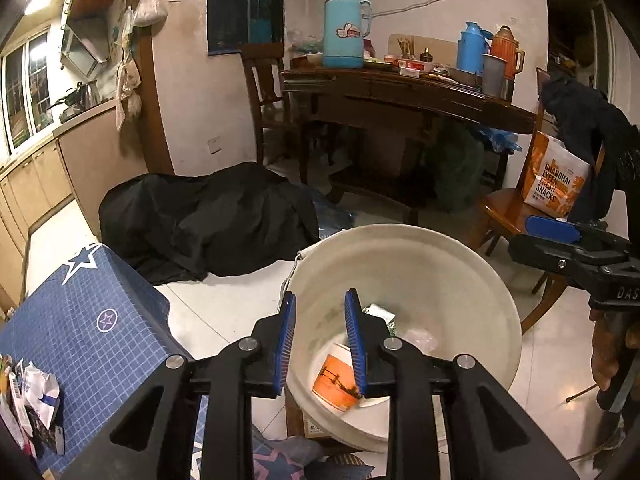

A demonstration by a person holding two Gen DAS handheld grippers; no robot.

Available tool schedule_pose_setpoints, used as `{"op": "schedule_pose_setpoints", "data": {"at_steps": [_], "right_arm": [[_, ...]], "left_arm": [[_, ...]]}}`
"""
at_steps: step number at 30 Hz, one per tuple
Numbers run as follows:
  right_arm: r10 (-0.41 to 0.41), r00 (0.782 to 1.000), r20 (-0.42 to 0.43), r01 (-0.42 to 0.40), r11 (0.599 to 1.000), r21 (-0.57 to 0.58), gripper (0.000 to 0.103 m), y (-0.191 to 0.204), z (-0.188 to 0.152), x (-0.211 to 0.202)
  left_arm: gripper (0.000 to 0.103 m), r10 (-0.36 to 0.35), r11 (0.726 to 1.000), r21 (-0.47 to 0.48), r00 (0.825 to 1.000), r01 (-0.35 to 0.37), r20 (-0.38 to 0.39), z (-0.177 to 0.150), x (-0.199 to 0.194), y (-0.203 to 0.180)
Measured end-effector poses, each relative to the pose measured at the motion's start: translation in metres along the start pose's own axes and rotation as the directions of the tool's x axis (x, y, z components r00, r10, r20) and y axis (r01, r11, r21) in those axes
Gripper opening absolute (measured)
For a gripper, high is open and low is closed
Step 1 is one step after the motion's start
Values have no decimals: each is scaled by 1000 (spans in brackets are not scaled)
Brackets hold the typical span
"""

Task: Collect trash
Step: 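Move both open tools back over the table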

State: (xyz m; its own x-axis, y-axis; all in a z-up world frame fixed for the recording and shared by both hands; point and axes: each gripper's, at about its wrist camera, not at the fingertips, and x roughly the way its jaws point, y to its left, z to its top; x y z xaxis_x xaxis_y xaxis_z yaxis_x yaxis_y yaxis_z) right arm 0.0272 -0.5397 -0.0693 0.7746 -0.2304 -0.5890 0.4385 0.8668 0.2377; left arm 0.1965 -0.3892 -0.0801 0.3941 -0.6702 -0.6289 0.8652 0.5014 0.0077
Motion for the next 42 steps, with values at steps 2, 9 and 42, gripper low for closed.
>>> {"op": "schedule_pose_setpoints", "data": {"at_steps": [2,9,42], "right_arm": [[2,1000,0,-2,1000,-2,88,0,-1,-2],[30,1000,-5,-30,1000,7,88,6,-8,-7],[389,869,-307,-469,844,-258,90,266,-94,66]], "left_arm": [[27,6,1000,1,1000,-6,5,-1,-3,-1],[27,28,1000,1,999,-28,15,-10,-18,-3],[69,587,681,-416,789,-602,-182,-272,-245,263]]}}
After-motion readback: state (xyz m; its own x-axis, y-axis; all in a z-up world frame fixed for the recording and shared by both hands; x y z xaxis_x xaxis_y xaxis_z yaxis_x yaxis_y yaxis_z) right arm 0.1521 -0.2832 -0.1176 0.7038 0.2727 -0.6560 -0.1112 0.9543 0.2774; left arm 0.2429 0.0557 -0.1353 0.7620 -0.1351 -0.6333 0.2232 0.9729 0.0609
